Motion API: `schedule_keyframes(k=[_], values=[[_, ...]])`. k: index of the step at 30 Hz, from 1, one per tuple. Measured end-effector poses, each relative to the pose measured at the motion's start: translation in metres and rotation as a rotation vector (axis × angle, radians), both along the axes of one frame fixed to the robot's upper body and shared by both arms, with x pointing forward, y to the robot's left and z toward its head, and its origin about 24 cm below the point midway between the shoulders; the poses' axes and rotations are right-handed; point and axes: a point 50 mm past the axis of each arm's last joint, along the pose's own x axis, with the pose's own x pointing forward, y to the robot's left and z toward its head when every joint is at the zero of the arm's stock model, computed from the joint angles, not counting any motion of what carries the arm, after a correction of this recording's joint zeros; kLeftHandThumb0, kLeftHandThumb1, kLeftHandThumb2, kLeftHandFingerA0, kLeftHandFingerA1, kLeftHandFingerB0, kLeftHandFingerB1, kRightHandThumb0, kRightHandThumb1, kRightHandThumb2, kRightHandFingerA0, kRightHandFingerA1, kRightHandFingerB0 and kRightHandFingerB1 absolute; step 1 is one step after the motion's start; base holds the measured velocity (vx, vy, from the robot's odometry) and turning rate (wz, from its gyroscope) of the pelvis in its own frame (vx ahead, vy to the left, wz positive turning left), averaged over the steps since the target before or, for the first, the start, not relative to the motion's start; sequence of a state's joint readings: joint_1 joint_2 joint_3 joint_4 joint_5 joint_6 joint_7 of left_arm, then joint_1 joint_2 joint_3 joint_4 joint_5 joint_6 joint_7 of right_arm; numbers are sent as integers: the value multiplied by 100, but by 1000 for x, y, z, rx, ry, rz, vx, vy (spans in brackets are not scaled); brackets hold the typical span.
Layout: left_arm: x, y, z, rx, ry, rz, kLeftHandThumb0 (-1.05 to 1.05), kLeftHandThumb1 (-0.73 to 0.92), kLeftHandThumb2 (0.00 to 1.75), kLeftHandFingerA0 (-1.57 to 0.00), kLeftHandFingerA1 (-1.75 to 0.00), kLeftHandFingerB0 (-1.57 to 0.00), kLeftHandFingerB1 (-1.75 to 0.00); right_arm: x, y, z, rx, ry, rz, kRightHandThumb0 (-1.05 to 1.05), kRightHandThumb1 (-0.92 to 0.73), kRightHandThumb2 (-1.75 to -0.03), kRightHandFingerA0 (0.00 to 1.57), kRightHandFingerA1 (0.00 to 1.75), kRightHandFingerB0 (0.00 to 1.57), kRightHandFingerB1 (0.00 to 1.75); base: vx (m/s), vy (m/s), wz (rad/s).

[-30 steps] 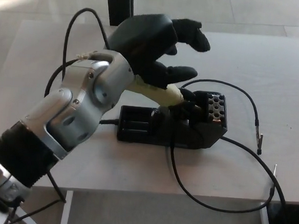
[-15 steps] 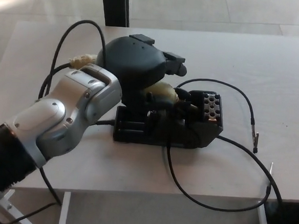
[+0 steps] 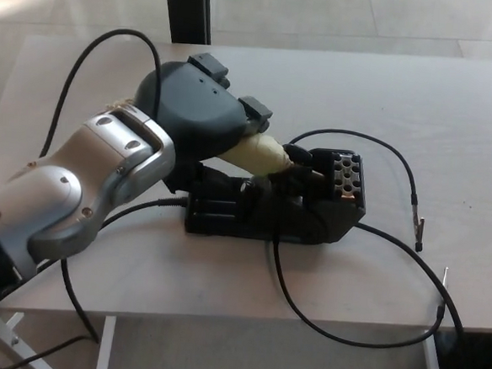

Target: Use the left hand of the robot to grab the soldering gun kept on the middle of the table and pull it out of its base and keep it on the left side of the base

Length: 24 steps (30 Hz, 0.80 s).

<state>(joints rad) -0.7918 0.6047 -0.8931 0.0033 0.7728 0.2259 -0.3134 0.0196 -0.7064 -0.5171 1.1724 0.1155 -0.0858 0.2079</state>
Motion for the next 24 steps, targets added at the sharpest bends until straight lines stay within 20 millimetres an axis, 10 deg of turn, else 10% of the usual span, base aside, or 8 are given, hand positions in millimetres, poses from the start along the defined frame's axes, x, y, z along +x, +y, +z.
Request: schedule_keyframes(k=[4, 5, 7, 8, 24], values=[[-2, 9, -1, -14, -19, -2, -27, 58, 67, -89, -157, -83, -67, 2, -6, 10, -34, -8, 8, -51, -63, -59, 61, 66, 42, 40, 0, 0, 0], [-2, 10, -1, -24, -27, -9, -26, 58, 66, -91, -162, -92, -75, 2, -6, 10, -35, -9, 9, -56, -52, -87, 60, 72, 36, 53, 0, 0, 0], [-1, 11, 0, -46, -52, -28, -26, 56, 66, -93, -163, -95, -77, 2, -6, 10, -35, -10, 9, -56, -52, -87, 60, 72, 38, 53, 0, 0, 0], [-1, 11, 0, -53, -62, -35, -21, 54, 67, -94, -167, -88, -86, 3, -6, 10, -35, -11, 9, -50, -66, -60, 63, 70, 44, 40, 0, 0, 0], [0, 38, -11, -173, -154, -65, -17, 58, 77, -92, -161, -83, -84, 3, -7, 12, -46, -34, -6, -51, -68, -60, 74, 69, 59, 42, 0, 0, 0]])
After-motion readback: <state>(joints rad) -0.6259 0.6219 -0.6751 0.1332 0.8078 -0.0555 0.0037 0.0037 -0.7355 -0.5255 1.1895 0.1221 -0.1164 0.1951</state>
